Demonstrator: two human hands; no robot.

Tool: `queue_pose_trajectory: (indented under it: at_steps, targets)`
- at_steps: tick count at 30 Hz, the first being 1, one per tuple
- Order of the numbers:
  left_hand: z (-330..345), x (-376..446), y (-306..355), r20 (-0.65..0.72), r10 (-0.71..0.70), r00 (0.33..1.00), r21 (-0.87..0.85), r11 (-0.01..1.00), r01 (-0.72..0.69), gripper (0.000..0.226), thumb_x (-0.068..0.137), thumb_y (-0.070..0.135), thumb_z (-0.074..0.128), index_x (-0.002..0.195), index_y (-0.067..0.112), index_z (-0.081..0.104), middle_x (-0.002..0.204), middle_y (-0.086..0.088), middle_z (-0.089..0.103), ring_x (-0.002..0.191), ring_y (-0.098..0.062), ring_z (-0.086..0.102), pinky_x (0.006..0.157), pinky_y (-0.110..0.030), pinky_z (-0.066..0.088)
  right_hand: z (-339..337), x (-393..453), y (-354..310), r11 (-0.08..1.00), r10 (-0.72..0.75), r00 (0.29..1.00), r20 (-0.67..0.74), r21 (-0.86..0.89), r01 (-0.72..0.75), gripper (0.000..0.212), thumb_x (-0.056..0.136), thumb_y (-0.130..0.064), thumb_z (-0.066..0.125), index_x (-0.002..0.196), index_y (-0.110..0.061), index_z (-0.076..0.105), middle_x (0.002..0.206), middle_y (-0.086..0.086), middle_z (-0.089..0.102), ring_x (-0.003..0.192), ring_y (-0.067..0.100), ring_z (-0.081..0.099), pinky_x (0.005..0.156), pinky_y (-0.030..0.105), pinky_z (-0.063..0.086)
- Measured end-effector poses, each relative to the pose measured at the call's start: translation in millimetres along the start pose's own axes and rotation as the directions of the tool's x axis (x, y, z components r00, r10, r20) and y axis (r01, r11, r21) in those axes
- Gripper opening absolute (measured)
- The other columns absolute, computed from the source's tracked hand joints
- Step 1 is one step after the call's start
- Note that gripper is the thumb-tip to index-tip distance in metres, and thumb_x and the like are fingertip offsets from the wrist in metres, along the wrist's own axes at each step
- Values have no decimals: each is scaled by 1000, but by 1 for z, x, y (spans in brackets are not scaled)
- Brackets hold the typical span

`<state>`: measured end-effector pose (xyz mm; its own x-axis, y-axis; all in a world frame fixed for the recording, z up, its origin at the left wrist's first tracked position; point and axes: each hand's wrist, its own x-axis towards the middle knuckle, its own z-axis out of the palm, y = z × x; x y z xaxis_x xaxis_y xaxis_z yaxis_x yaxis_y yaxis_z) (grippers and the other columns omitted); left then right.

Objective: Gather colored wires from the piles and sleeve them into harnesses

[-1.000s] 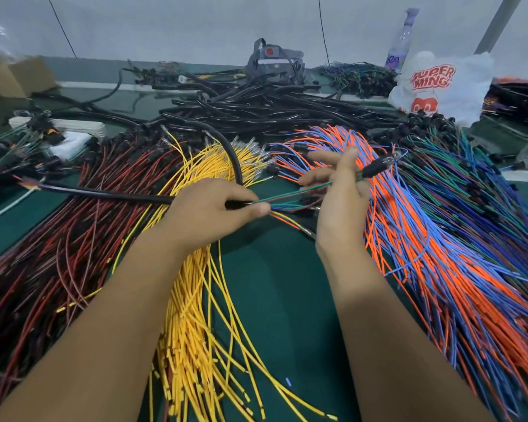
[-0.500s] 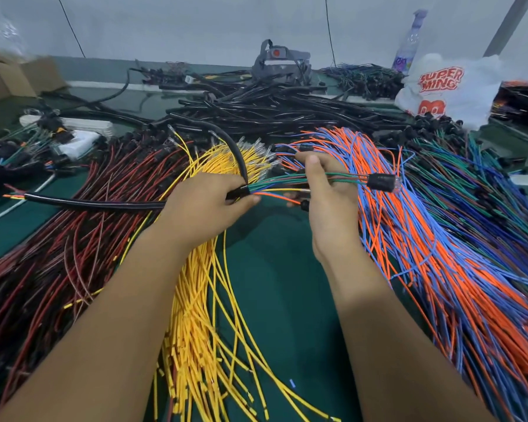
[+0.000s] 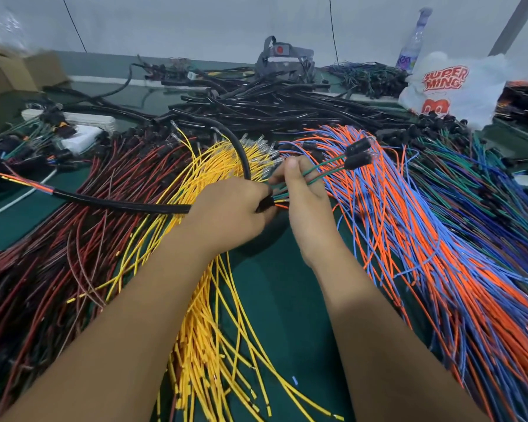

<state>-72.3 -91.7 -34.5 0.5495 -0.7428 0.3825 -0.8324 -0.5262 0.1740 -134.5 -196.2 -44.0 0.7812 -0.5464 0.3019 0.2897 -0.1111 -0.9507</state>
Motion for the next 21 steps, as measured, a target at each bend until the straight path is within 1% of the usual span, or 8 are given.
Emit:
queue_pose_trajectory:
  at_steps: [2,4,6,7,9,12,17,21]
  targets:
    - [2,3,-1,25,-86,996,-141,986,89,26,91,36,57,70,26,44,60,8,46,59,-18,44,48,-26,26,-1,2,-2,995,45,999,-5,92,-44,17,100,-22,50,84,-20,53,88,5,56,86,17,52,83,34,42]
    - [3,7,-3,65,-178,982,-286,939,189,31,91,38,58,65,25,47,61,4,51,59,-18,47,50,-29,29,-1,3,-6,983,80,995,-56,172,-69,4,96,-16,57,92,-17,56,93,7,59,85,15,56,78,28,44]
    - [4,9,-6,72,-241,968,-382,890,250,33,91,40,58,63,23,49,58,3,49,56,-19,46,52,-31,29,-4,3,-7,973,80,982,-171,227,-40,8,92,-11,62,89,-17,58,86,6,63,78,15,59,73,29,47]
    - [4,10,-7,72,-261,963,-415,870,267,36,90,41,58,61,21,49,56,3,47,54,-20,45,52,-32,30,-6,4,-8,978,53,970,-239,207,-2,13,90,-9,64,83,-18,59,80,2,64,74,12,60,72,28,47]
    - [4,9,-8,77,-279,957,-419,862,285,37,90,42,58,62,18,52,56,-1,49,54,-23,46,53,-36,34,-10,5,-8,989,-14,946,-324,136,62,24,88,-7,68,69,-21,61,66,-10,64,63,2,59,67,22,46]
    - [5,8,-8,55,-313,948,-371,875,311,35,91,44,56,71,15,60,63,-6,56,59,-25,51,54,-36,36,-10,4,-8,989,-60,947,-317,111,100,30,84,-5,71,59,-20,65,58,-13,66,59,0,60,62,14,47]
    - [5,6,-10,0,-320,947,-314,899,304,35,90,45,55,69,18,54,60,2,51,58,-20,48,51,-32,32,-9,4,-3,992,-27,961,-275,109,59,24,80,1,73,65,-17,69,60,-9,67,62,6,62,65,18,50]
    - [6,3,-9,-69,-296,953,-347,902,255,16,91,44,54,94,29,57,71,10,57,66,-13,51,53,-30,34,-9,3,-5,986,-3,967,-253,159,45,22,81,4,71,69,-14,69,59,-9,66,58,3,59,60,14,45]
